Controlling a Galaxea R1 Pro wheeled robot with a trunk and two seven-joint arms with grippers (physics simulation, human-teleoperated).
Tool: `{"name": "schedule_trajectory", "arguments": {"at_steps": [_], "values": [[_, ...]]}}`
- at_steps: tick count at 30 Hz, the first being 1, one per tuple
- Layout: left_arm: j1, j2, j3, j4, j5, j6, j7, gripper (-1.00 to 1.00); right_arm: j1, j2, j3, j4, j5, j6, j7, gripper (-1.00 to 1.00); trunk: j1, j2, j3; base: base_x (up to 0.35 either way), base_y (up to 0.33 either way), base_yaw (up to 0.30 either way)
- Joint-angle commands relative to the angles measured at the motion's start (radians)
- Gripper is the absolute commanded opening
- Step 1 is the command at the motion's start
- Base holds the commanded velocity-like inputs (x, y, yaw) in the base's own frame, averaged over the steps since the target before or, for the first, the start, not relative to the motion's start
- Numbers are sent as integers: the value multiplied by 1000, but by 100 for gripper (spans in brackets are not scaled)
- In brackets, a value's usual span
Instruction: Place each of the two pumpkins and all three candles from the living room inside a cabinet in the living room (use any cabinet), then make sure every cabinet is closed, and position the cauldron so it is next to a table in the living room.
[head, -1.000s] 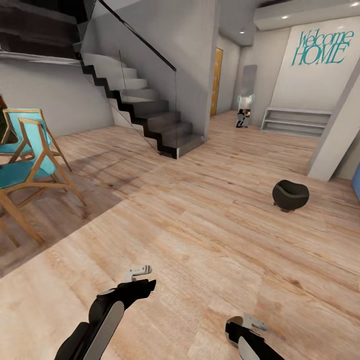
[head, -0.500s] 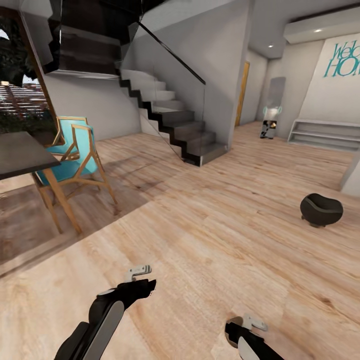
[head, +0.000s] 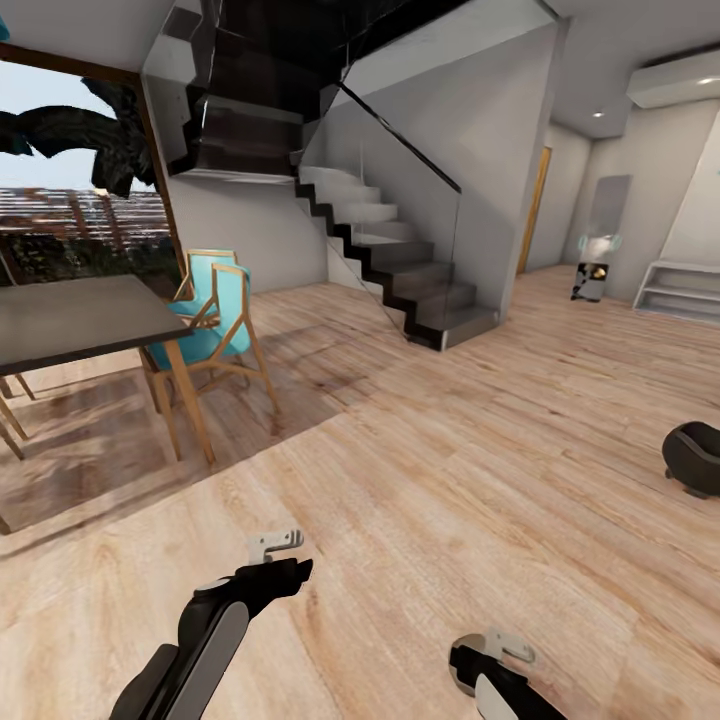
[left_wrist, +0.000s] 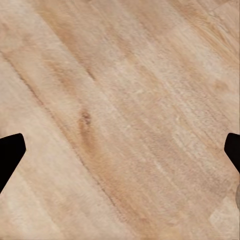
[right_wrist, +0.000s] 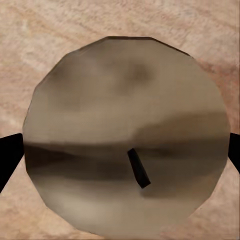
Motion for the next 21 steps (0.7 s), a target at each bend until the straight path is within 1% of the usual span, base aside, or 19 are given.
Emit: {"name": "schedule_trajectory", "arguments": {"at_steps": [1, 21], "values": [[-1, 1, -2, -1, 9, 1, 10, 100, 0, -1, 9, -3, -5, 6, -8, -100, -1, 0, 2, -1, 1, 274], [0, 0, -3, 1, 6, 0, 16, 100, 0, -2, 8, 1, -5, 6, -8, -100, -10, 5, 69, 0, 0, 274]]}}
